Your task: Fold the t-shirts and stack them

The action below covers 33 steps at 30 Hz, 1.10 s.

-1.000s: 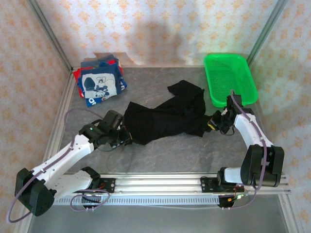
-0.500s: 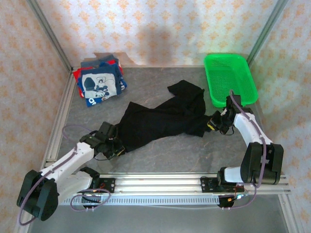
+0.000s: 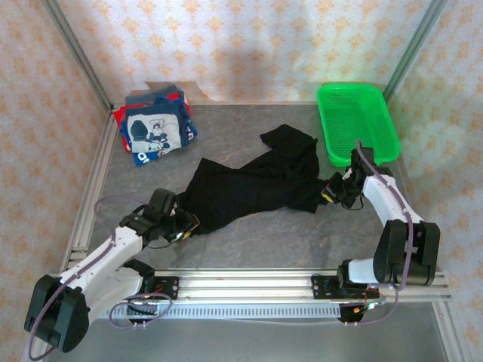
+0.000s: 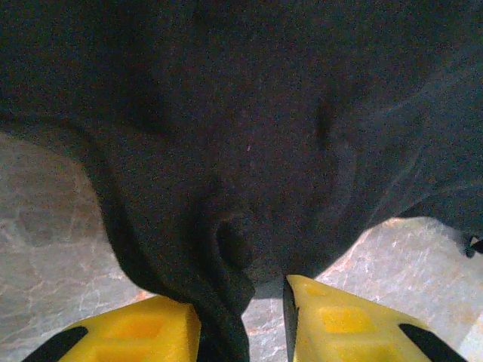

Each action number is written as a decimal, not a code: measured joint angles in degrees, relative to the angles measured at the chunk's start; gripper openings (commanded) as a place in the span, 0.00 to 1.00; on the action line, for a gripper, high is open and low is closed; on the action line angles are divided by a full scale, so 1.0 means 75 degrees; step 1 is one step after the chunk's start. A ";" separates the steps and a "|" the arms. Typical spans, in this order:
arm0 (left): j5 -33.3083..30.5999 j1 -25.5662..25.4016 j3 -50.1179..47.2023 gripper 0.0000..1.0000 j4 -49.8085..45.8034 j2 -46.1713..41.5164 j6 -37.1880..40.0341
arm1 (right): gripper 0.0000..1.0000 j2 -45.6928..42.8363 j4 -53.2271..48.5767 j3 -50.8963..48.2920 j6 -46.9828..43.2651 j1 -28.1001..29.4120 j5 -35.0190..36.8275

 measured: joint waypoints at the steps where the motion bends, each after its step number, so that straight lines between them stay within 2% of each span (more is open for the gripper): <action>1: 0.0047 0.0000 -0.0070 0.36 -0.0003 -0.0157 -0.0023 | 0.00 0.0029 0.0000 0.0000 -0.0003 0.0000 0.0000; 10: 0.0224 -0.0029 -0.0516 0.36 0.0003 -0.0560 -0.0230 | 0.00 0.0146 0.0114 0.0012 0.0003 0.0000 -0.0006; 22: 0.0178 -0.0807 -0.0516 0.34 0.0006 -0.0428 -0.0256 | 0.00 0.0146 0.0117 0.0076 0.0000 0.0000 -0.0009; 29: -0.0006 -0.1061 -0.0516 0.21 0.0003 -0.0382 -0.0358 | 0.00 0.0146 0.0114 0.0085 0.0000 0.0000 -0.0009; 33: -0.0143 -0.1061 -0.0440 0.04 -0.0052 -0.0367 -0.0382 | 0.00 0.0146 0.0114 0.0085 0.0000 0.0000 -0.0009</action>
